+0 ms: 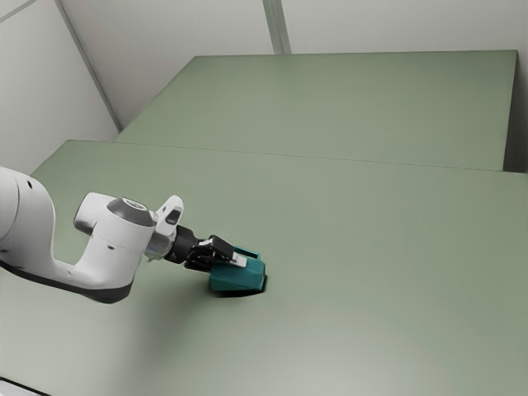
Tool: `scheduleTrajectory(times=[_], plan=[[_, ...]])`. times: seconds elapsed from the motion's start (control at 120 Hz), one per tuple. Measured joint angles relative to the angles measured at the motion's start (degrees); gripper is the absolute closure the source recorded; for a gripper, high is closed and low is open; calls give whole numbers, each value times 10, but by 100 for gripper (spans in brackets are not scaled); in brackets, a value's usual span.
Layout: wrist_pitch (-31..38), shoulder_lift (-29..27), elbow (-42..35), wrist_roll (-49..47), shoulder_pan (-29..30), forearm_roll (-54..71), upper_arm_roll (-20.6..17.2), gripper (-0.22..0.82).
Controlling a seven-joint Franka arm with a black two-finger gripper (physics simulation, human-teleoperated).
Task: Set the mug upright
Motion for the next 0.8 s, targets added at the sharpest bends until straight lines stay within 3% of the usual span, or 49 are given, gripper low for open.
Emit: scheduleTrajectory(times=[0.133,0.458,0.7,0.8], plan=[[2,0,0,6,0,1,-1,59],[3,-16,17,17,-22,0,-1,74],[4,-27,58,21,-25,11,-3,76],[6,-28,98,7,-25,86,-5,77]])
